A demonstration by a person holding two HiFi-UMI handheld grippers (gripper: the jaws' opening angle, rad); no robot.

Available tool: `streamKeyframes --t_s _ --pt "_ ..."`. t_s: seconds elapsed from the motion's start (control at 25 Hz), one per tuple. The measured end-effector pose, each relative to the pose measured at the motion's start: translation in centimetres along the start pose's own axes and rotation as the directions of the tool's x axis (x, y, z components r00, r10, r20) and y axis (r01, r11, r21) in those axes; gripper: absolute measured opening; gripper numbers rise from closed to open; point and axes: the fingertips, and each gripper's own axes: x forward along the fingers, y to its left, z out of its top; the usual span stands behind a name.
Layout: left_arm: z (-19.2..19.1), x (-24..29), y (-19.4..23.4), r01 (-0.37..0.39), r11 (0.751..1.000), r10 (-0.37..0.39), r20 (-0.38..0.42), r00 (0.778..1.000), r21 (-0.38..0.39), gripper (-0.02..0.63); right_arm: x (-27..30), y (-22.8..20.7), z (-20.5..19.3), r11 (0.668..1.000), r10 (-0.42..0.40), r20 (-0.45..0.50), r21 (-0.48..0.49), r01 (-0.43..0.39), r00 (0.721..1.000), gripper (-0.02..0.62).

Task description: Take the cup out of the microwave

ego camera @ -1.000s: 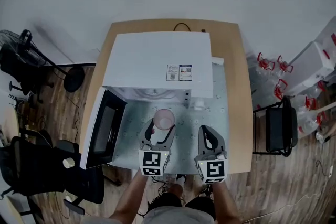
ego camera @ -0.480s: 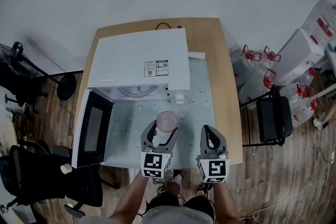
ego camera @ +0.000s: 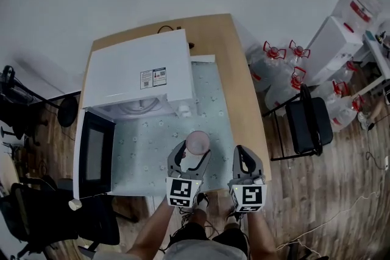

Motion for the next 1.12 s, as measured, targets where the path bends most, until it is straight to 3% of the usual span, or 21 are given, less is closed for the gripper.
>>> streamKeyframes --t_s 0.72,1.12 --pt "-6.0 5.2 -7.7 0.132 0.991 -0.130 -0.074 0.989 0.020 0.341 -3.4 -6.2 -6.7 0.995 -0.085 -0.092 0.044 0.090 0.992 0.018" --pt "-9.3 6.9 -8.9 0.131 0.991 -0.130 -0.096 0.987 0.004 0.341 -4.4 -7.4 -10.2 0.992 -0.097 -0.139 0.067 0.107 0.985 0.018"
